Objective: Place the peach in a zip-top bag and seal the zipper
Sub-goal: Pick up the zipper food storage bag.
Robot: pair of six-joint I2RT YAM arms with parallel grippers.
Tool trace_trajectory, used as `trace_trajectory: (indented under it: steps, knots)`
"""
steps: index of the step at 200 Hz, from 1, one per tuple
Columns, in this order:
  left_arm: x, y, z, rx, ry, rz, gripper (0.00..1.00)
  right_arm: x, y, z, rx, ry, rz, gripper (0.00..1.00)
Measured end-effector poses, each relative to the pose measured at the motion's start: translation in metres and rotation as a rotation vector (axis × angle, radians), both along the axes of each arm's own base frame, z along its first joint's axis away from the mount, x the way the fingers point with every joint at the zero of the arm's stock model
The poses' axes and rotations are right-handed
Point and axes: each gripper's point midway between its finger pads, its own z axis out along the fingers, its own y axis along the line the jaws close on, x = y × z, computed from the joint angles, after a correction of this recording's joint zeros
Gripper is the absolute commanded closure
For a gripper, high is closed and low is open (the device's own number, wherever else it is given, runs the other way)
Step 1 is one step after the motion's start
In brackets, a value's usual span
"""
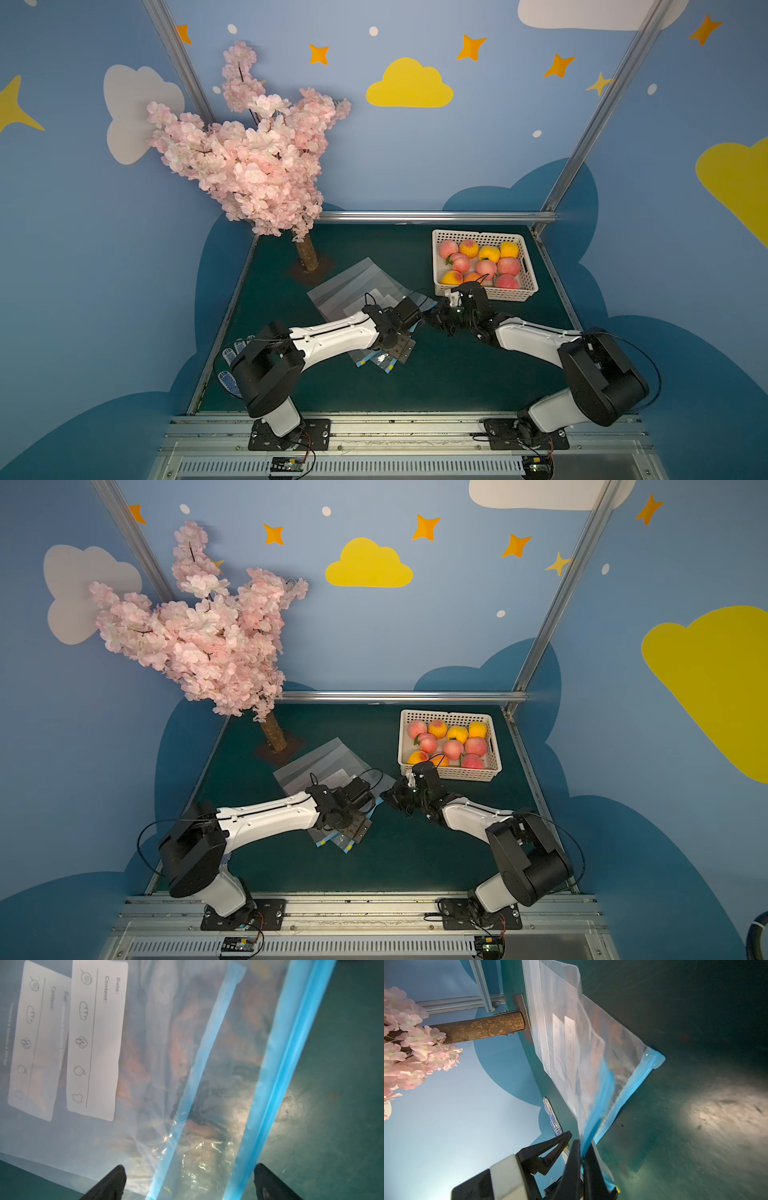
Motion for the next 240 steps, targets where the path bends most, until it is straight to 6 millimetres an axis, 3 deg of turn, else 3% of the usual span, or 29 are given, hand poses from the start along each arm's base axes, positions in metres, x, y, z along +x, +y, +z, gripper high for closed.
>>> trace_trajectory:
  steps: [27,123,192,240]
  knots:
    - [0.002,-0.002,0.001,-0.008,-0.010,0.002,0.04,0.000,0.000,0.000,0.000,0.001,0.000,0.96]
    - [0.011,0.007,0.004,0.031,-0.066,0.041,0.24,0.000,0.000,0.000,0.002,0.007,-0.004,0.97]
    - [0.008,-0.015,0.018,0.029,-0.108,-0.061,0.23,0.003,0.003,0.007,0.010,0.009,-0.001,0.98]
    - [0.009,-0.016,0.017,0.051,-0.123,-0.079,0.36,0.002,0.003,0.006,0.010,0.014,-0.002,0.98]
